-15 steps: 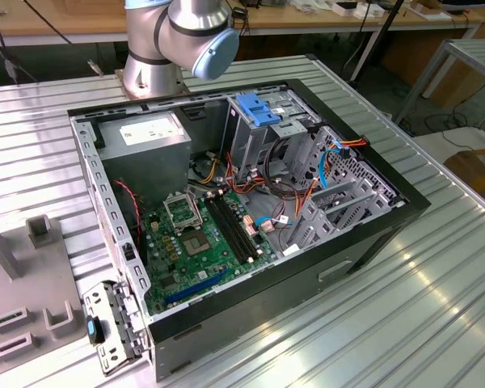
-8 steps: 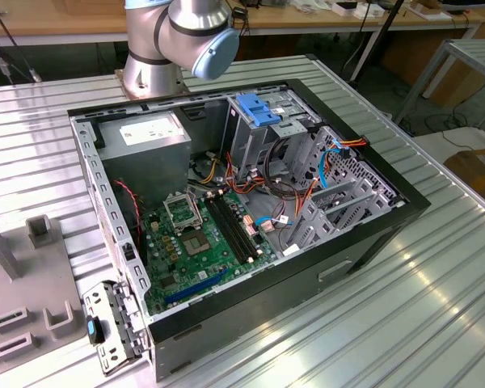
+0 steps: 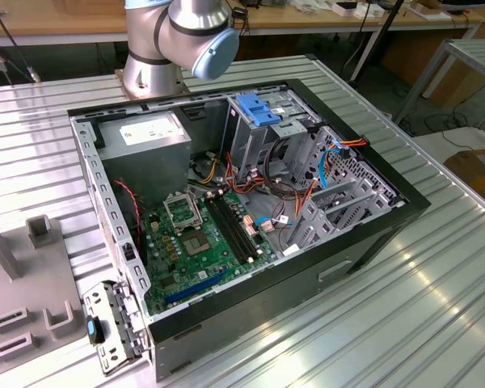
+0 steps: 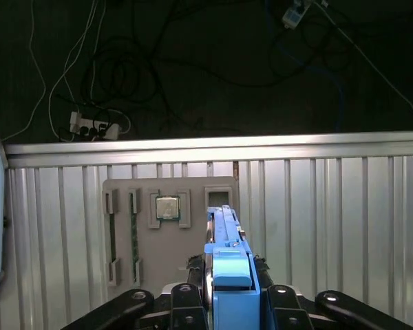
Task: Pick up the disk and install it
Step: 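Pick up the disk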
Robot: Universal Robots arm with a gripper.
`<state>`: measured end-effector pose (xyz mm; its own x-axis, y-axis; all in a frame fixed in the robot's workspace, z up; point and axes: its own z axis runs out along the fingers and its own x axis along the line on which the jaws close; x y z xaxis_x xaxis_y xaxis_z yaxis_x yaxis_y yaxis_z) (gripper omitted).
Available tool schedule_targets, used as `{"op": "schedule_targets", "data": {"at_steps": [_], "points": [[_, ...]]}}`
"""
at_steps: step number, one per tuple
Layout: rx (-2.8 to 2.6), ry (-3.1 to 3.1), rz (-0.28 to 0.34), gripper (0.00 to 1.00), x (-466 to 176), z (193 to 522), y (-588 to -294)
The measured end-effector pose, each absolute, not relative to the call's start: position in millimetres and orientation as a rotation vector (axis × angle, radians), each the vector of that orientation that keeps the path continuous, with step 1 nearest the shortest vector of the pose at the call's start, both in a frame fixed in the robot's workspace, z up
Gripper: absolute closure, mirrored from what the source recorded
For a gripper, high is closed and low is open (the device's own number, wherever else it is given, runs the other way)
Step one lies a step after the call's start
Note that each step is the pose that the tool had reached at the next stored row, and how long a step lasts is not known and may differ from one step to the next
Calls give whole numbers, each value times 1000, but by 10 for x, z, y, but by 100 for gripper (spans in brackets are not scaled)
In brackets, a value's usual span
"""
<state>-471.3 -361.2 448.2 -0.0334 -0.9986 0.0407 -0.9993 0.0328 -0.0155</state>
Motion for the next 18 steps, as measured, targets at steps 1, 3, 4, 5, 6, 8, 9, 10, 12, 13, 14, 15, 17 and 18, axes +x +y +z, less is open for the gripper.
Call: {"op": "schedule_targets", "data": {"at_steps": [1,3,4,5,6,8,9,10,12,13,14,15,17,18], "points": [[2171,-2244,62,63,-4713,4498,-3612],[2171,-2244,62,63,-4713,4534,-3612],[2171,-2244,62,63,-4713,4556,-3612],[2171,-2244,62,63,-4713,4577,-3612],[2171,-2244,62,63,-4713,4601,-3612],[2171,-2244,62,63,-4713,4646,-3612],[2171,-2244,62,63,-4713,4666,-3612],[2171,-2244,62,63,-4713,4687,-3612],[2171,-2244,62,63,-4713,4716,-3612],[2171,-2244,62,63,-4713,4753,-3612],[2171,-2244,62,63,-4713,4780,-3612],[2171,-2244,62,63,-4713,4800,-3612],[2171,-2244,62,63,-4712,4833,-3612],[2171,-2244,62,63,-4712,4854,-3612]]}}
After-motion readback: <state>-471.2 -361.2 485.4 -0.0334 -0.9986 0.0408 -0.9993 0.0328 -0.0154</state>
